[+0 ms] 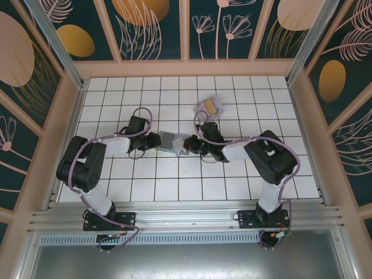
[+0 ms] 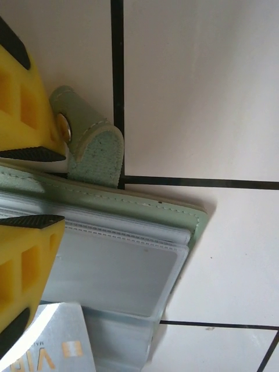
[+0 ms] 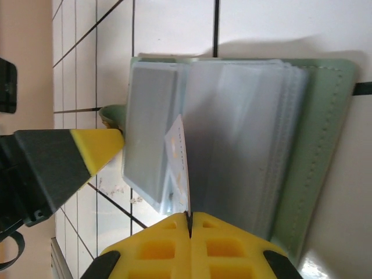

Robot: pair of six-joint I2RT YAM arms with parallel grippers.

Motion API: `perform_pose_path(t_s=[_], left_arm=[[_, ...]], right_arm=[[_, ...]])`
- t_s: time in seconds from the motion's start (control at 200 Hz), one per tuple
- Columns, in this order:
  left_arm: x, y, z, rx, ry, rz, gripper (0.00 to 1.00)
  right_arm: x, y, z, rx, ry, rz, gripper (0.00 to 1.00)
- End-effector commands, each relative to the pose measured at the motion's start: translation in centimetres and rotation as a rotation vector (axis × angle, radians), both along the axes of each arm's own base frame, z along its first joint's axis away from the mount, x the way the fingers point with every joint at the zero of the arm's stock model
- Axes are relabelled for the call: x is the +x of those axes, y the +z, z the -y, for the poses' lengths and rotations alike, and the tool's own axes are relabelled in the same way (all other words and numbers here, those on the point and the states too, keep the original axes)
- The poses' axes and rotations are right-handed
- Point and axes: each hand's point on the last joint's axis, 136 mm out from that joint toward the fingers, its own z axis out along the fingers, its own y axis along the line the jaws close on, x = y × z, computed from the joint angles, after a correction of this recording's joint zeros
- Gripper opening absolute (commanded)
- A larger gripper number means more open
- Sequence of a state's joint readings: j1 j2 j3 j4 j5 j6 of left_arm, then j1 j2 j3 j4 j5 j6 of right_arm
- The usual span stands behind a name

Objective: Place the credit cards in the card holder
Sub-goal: Insert the credit card into the card slot.

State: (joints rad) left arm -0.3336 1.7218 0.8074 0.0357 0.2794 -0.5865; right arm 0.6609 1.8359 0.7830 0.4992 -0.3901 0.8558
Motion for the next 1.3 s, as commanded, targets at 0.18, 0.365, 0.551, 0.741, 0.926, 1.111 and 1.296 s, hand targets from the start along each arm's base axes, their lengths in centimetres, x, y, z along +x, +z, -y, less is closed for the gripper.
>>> perform_pose_path(t_s=[0.18, 0.365, 0.551, 0.741, 0.926, 1.111, 1.296], left_arm=[[-1.0, -1.1, 0.5, -0.043, -0.017, -0.019, 0.33], [-1.5, -1.1, 0.9, -0.081, -0.019, -0.023, 0.33], [-1.8, -1.4, 1.1, -0.098, -0.021, -0.034, 0.32], [-2.0, -1.5, 1.3, -0.113, -0.023, -0.036, 0.32], [-2.3, -1.5, 1.9, -0.125, -0.034, -0.040, 0.32], [-2.4, -1.5, 2.3, -0.130, -0.041, -0.042, 0.32], [-2.4, -1.4, 2.9, -0.132, -0.054, -0.041, 0.32]], right_arm=[[1.3, -0.2, 0.5, 0.024, -0.062, -0.012, 0.00], [1.8, -0.3, 0.1, 0.044, -0.069, -0.025, 0.00], [2.3, -0.2, -0.4, 0.057, -0.068, -0.023, 0.00], [3.4, 0.2, -0.6, 0.065, -0.092, 0.004, 0.00], [4.2, 0.1, -1.4, 0.054, -0.113, 0.039, 0.00], [4.3, -0.4, -1.2, 0.051, -0.155, 0.055, 0.00], [4.5, -0.3, -1.1, 0.068, -0.174, 0.055, 0.00]])
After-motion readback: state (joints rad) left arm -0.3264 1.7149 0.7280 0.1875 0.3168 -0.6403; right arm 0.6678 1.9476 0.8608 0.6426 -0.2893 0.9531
